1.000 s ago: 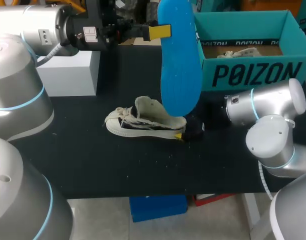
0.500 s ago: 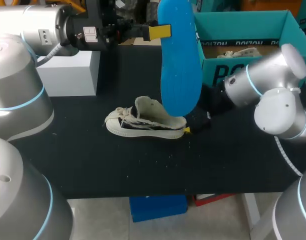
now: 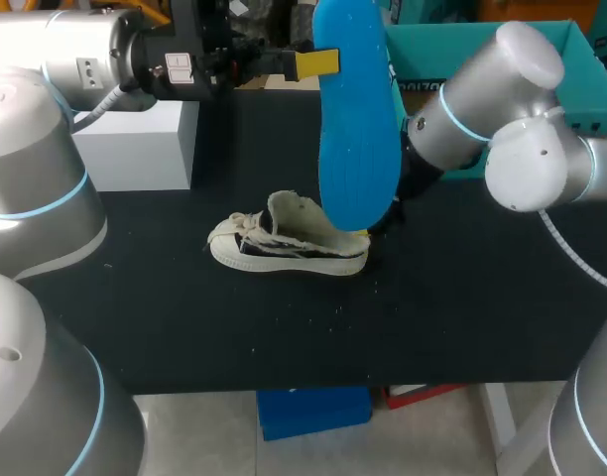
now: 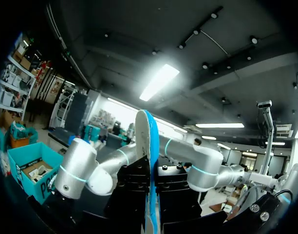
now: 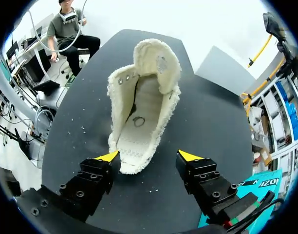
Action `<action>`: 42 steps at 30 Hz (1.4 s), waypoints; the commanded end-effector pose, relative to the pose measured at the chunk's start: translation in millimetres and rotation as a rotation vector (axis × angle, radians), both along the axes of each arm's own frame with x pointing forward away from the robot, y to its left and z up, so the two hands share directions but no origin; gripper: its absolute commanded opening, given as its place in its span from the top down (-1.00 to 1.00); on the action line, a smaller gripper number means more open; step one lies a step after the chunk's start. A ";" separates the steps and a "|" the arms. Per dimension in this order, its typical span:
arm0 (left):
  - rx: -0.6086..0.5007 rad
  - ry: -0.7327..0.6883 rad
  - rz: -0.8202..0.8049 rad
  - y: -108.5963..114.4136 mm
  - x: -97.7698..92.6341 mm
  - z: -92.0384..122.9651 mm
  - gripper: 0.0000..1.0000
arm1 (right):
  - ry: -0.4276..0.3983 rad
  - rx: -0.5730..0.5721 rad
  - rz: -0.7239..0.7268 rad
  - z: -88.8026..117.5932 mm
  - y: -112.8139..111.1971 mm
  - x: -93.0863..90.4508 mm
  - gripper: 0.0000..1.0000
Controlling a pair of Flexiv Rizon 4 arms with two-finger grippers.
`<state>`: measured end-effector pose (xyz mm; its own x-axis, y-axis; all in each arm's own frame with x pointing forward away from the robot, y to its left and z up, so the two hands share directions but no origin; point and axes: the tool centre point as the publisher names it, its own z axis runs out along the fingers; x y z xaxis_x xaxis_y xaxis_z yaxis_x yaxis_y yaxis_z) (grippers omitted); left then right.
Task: Take the shoe out of the shoebox, open the shoe tongue, remove and reinsert the insole, then place the shoe into the shoebox
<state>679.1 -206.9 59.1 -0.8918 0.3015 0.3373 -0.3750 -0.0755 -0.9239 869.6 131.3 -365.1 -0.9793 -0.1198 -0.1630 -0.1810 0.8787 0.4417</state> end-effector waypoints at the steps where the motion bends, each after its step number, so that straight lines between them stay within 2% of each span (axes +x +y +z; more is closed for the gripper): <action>1: 0.002 0.001 0.005 -2.2 -0.5 -0.3 1.00 | 0.002 -0.302 -0.021 4.0 11.9 8.3 -0.27; 3: 0.002 0.001 0.005 -2.2 -0.5 -0.3 1.00 | 0.006 -0.327 -0.017 3.9 15.5 9.4 -0.24; 14: 0.002 0.001 0.005 -2.2 -0.5 -0.3 1.00 | 0.039 -0.345 -0.032 -4.5 33.2 8.4 -0.46; 22: 0.002 0.001 0.005 -2.2 -0.5 -0.3 1.00 | 0.048 -0.356 -0.071 -10.6 44.7 14.1 -0.54; 35: 0.002 0.001 0.005 -2.2 -0.5 -0.3 1.00 | 0.094 -0.353 -0.127 -32.8 68.9 19.4 -0.42; 38: 0.002 0.001 0.005 -2.2 -0.5 -0.3 1.00 | 0.104 -0.357 -0.127 -32.5 74.8 20.5 -0.46; 42: 0.002 0.001 0.005 -2.2 -0.5 -0.3 1.00 | 0.112 -0.366 -0.124 -33.0 77.4 22.3 -0.40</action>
<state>679.1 -206.9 59.1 -0.8918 0.3015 0.3373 -0.3750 -0.0755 -0.9240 887.2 202.3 -396.3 -0.9990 -0.0305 -0.0316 -0.0346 0.9901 0.1360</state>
